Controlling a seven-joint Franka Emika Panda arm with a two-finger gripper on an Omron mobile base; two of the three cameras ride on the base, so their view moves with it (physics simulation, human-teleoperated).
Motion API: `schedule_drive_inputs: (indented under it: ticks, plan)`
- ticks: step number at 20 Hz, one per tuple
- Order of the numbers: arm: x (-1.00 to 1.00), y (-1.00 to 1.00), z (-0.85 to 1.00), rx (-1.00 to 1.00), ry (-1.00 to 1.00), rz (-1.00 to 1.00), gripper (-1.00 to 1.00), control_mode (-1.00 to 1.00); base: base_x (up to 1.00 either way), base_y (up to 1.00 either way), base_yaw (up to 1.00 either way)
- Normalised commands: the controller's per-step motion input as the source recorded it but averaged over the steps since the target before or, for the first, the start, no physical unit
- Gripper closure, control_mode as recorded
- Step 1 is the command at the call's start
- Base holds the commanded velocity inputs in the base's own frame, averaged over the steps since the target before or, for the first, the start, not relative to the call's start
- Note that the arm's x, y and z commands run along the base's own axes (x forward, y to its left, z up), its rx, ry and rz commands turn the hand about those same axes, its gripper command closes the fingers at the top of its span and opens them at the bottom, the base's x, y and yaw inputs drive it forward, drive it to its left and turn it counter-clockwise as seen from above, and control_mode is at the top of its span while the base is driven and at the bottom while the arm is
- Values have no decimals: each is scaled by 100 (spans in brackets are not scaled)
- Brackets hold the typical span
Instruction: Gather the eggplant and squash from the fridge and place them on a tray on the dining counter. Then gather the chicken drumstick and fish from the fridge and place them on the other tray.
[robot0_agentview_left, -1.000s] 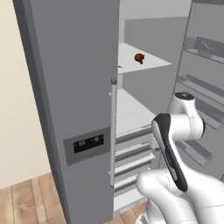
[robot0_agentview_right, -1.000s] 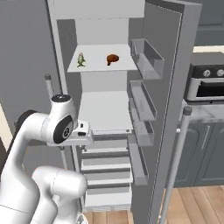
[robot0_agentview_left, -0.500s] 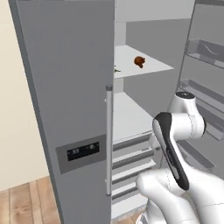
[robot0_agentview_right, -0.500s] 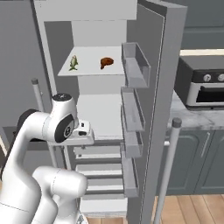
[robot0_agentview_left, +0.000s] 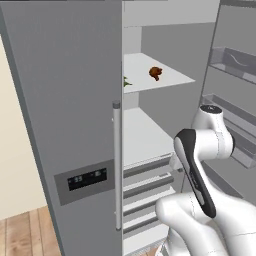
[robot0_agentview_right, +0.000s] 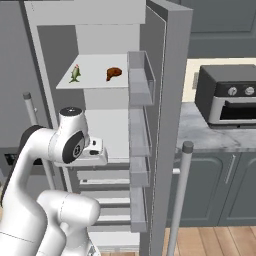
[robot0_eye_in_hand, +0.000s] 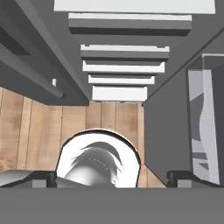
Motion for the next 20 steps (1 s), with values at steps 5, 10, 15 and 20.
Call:
schedule_drive_inputs:
  ticks: [5, 10, 15, 20]
  plan:
    - [0, 0, 0, 0, 0, 0, -100, 100, 0, 0, 0]
    - [0, 0, 0, 0, 0, 0, -100, 100, 0, 0, 0]
    - [0, 1, 25, 0, -10, 0, -100, -100, 0, 0, 0]
    - [8, 8, 61, 0, -18, -2, -100, -100, 0, 0, 0]
